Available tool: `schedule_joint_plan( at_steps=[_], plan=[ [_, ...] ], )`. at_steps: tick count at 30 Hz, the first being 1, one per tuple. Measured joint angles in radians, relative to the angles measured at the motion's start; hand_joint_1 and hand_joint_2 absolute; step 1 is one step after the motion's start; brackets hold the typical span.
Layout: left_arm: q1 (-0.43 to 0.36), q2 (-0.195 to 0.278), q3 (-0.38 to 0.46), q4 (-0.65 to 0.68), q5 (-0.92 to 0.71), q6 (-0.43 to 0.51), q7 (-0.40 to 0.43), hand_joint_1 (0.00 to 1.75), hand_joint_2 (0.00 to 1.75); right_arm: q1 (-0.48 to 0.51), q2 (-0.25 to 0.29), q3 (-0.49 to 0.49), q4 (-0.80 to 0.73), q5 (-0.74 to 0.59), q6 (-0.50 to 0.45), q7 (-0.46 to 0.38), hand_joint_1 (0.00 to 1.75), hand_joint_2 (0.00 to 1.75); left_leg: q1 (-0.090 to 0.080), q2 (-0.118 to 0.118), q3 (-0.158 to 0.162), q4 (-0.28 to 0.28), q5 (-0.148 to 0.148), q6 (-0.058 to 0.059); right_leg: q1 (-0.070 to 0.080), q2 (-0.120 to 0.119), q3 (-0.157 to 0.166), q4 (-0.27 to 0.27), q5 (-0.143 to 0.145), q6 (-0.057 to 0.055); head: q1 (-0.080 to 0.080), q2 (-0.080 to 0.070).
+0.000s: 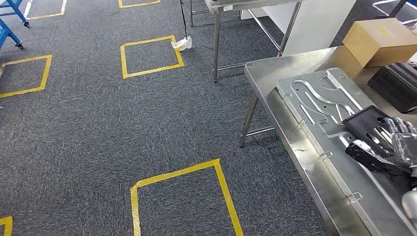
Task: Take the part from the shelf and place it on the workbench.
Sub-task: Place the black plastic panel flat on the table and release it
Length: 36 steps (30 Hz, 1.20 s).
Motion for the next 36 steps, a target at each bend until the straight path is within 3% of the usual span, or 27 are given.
schedule_joint_plan(
  at_steps=[7, 12, 17, 19, 22, 23, 24, 25, 27, 29, 30, 32, 33, 34, 36],
  plan=[
    [0.001, 0.000, -0.003, 0.000, -0.001, -0.002, 0.000, 0.00, 0.00, 0.000, 0.018, 0.007, -0.232, -0.063, -0.089, -0.038, 0.00, 0.00, 0.000, 0.000, -0.001, 0.001, 0.000, 0.001, -0.001, 0.000, -0.001, -0.001, 0.001, 0.001, 0.000, 0.000],
    [0.003, 0.003, -0.010, 0.000, -0.002, -0.006, 0.003, 0.00, 0.00, 0.008, 0.035, 0.038, -0.380, -0.025, -0.115, -0.069, 0.00, 0.00, 0.000, -0.001, -0.003, 0.003, 0.000, 0.002, -0.005, 0.000, 0.000, -0.003, 0.003, 0.005, 0.000, 0.000],
    [0.004, 0.011, -0.013, 0.000, -0.001, -0.009, 0.006, 0.00, 0.00, 0.019, 0.056, 0.081, -0.452, 0.002, -0.124, -0.068, 0.00, 0.00, 0.001, -0.002, 0.001, -0.007, 0.010, 0.016, -0.006, -0.002, 0.002, -0.008, 0.008, 0.016, 0.000, 0.000],
    [0.004, 0.014, -0.014, 0.000, 0.003, -0.009, 0.013, 0.00, 0.00, 0.016, 0.067, 0.099, -0.464, 0.022, -0.128, -0.074, 0.00, 0.00, 0.006, -0.003, 0.009, -0.026, 0.024, 0.025, -0.004, -0.006, -0.009, 0.024, -0.020, 0.021, 0.000, 0.000],
    [0.004, 0.025, -0.014, 0.000, 0.013, -0.010, 0.039, 0.00, 0.00, 0.004, 0.113, 0.164, -0.468, 0.083, -0.136, -0.065, 0.00, 0.00, 0.009, -0.005, 0.006, -0.031, 0.033, 0.028, -0.006, -0.009, -0.076, 0.190, -0.119, 0.024, 0.000, 0.000],
    [0.004, 0.029, -0.014, 0.000, 0.014, -0.011, 0.050, 0.00, 0.00, 0.000, 0.132, 0.199, -0.467, 0.100, -0.141, -0.052, 0.00, 0.00, 0.009, -0.008, 0.003, -0.030, 0.033, 0.027, -0.008, -0.009, -0.092, 0.236, -0.135, 0.025, 0.000, 0.000],
    [0.004, 0.034, -0.014, 0.000, 0.014, -0.012, 0.060, 0.00, 0.00, -0.005, 0.148, 0.238, -0.467, 0.111, -0.148, -0.038, 0.00, 0.00, 0.009, -0.013, 0.001, -0.028, 0.034, 0.026, -0.010, -0.010, -0.092, 0.248, -0.132, 0.025, 0.000, 0.000],
    [0.004, 0.038, -0.015, 0.000, 0.011, -0.014, 0.067, 0.00, 0.00, -0.012, 0.162, 0.276, -0.467, 0.115, -0.155, -0.028, 0.00, 0.00, 0.009, -0.019, 0.000, -0.024, 0.033, 0.023, -0.012, -0.009, -0.072, 0.220, -0.111, 0.025, 0.000, 0.000],
    [0.003, 0.044, -0.018, 0.000, 0.004, -0.016, 0.071, 0.00, 0.00, -0.030, 0.184, 0.336, -0.467, 0.110, -0.168, -0.017, 0.00, 0.00, 0.011, -0.034, -0.004, -0.015, 0.030, 0.016, -0.016, 0.014, 0.004, 0.094, -0.058, 0.023, 0.000, 0.000],
    [0.001, 0.050, -0.021, 0.000, -0.003, -0.017, 0.064, 0.00, 0.00, -0.042, 0.203, 0.376, -0.467, 0.101, -0.177, -0.015, 0.00, 0.00, 0.013, -0.049, -0.015, -0.003, 0.029, 0.005, -0.015, 0.044, 0.047, 0.008, -0.041, 0.017, 0.000, 0.000],
    [0.001, 0.053, -0.023, 0.000, -0.006, -0.017, 0.059, 0.00, 0.00, -0.046, 0.212, 0.394, -0.467, 0.097, -0.180, -0.016, 0.00, 0.00, 0.015, -0.058, -0.021, 0.000, 0.031, -0.002, -0.013, 0.051, 0.050, 0.000, -0.047, 0.012, 0.000, 0.000],
    [0.003, 0.057, -0.026, 0.000, -0.011, -0.015, 0.052, 0.00, 0.00, -0.052, 0.230, 0.426, -0.467, 0.091, -0.183, -0.017, 0.00, 0.00, 0.019, -0.074, -0.028, 0.000, 0.035, -0.014, -0.011, 0.032, 0.050, -0.008, -0.041, 0.000, 0.000, 0.000],
    [0.004, 0.058, -0.027, 0.000, -0.012, -0.014, 0.049, 0.00, 0.00, -0.055, 0.239, 0.440, -0.468, 0.090, -0.184, -0.017, 0.00, 0.00, 0.019, -0.071, -0.032, 0.006, 0.029, -0.020, -0.012, 0.022, 0.053, -0.013, -0.039, -0.008, 0.000, 0.000],
    [0.004, 0.059, -0.029, -0.001, -0.013, -0.014, 0.048, 0.00, 0.00, -0.058, 0.247, 0.452, -0.468, 0.089, -0.185, -0.018, 0.00, 0.00, 0.020, -0.061, -0.043, 0.029, 0.014, -0.025, -0.013, 0.011, 0.056, -0.018, -0.036, -0.015, -0.002, 0.000],
    [0.004, 0.061, -0.032, -0.001, -0.017, -0.013, 0.044, 0.00, 0.00, -0.061, 0.262, 0.474, -0.468, 0.081, -0.187, -0.025, 0.00, 0.00, 0.024, -0.029, -0.094, 0.135, -0.042, -0.036, -0.010, -0.012, 0.060, -0.023, -0.035, -0.026, -0.004, 0.000]
  ],
)
